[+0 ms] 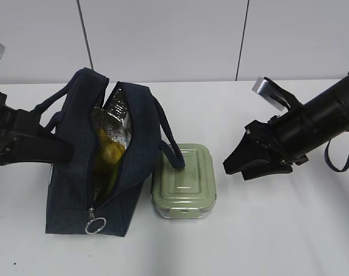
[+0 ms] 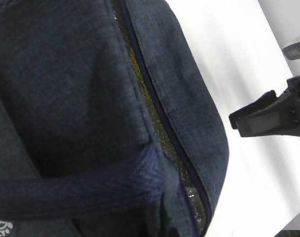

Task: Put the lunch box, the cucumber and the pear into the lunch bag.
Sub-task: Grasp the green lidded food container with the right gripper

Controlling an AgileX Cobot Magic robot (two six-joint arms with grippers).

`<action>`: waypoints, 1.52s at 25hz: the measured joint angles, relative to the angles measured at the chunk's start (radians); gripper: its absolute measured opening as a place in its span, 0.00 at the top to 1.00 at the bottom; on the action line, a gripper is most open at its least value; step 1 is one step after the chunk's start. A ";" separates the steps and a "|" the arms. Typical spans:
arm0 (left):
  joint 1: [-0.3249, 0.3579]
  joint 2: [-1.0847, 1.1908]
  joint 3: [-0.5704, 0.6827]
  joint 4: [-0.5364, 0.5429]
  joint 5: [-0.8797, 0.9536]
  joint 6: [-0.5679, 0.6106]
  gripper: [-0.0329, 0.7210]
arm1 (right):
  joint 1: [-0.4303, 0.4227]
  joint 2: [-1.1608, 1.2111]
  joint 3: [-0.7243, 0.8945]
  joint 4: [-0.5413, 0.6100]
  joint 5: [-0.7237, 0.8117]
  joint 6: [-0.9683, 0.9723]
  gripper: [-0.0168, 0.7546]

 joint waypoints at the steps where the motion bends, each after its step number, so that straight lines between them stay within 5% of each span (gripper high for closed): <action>1: 0.000 0.000 0.000 0.000 0.000 0.000 0.97 | 0.000 0.002 0.000 0.004 -0.021 -0.008 0.38; 4: 0.000 0.000 0.000 -0.001 0.001 0.000 0.97 | 0.000 0.010 0.000 0.052 -0.053 -0.048 0.21; 7: 0.000 0.000 0.000 -0.005 0.001 0.000 0.97 | 0.000 0.031 0.000 0.126 -0.057 -0.085 0.14; 17: 0.000 0.000 0.000 -0.006 0.001 0.000 0.98 | 0.000 0.194 0.000 0.334 -0.044 -0.227 0.13; 38: 0.000 0.000 0.000 -0.012 -0.014 0.000 0.98 | 0.068 0.267 -0.076 0.371 -0.090 -0.288 0.16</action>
